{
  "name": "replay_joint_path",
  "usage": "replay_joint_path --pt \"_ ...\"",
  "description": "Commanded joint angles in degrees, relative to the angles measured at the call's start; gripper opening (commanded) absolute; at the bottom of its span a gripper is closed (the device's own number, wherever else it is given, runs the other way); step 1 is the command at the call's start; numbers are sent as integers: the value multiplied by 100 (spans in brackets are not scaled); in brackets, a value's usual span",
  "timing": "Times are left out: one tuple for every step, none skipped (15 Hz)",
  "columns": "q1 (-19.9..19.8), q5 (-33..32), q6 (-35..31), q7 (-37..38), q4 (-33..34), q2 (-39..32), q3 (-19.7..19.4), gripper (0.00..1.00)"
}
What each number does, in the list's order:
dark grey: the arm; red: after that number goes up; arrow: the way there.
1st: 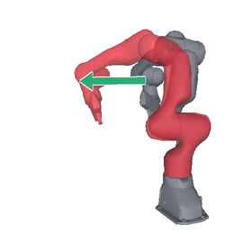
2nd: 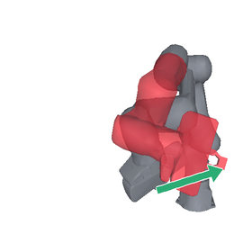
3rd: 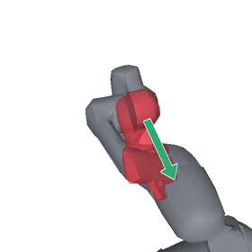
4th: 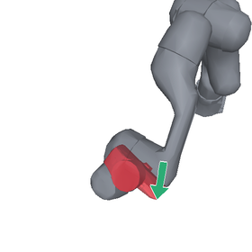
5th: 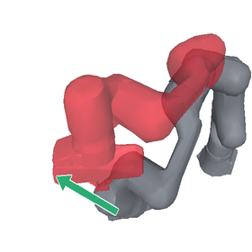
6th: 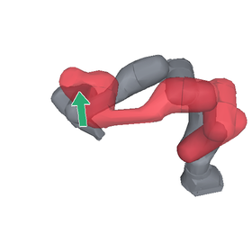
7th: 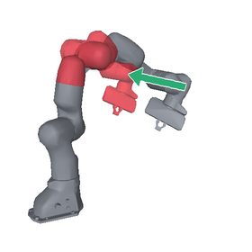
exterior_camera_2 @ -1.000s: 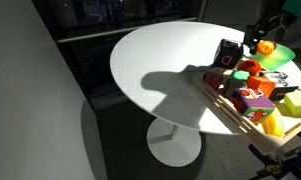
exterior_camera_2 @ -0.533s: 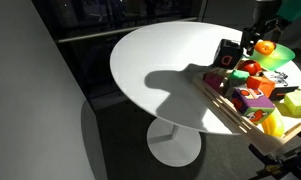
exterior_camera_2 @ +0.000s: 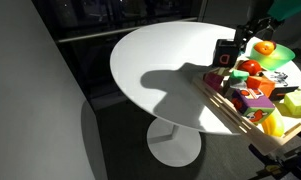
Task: Remove the plush toy with letter D from the crate and put it on the table
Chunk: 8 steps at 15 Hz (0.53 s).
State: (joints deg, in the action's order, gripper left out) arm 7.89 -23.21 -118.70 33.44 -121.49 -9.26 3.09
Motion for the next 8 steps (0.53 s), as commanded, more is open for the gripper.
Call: replay_joint_path --pt "78 -166 -104 271 199 -113 -28 100" --pt "90 -176 -138 317 225 -129 -30 100" --pt "109 -209 -172 394 263 -149 -32 100" --pt "121 -227 -192 442 288 -158 -32 100" --pt "139 -276 -214 526 315 -166 -34 100" --pt "152 -299 -221 581 346 -179 -35 100" --pt "167 -321 -224 639 371 -186 -35 100" --pt "180 -322 -216 687 389 -184 -31 100"
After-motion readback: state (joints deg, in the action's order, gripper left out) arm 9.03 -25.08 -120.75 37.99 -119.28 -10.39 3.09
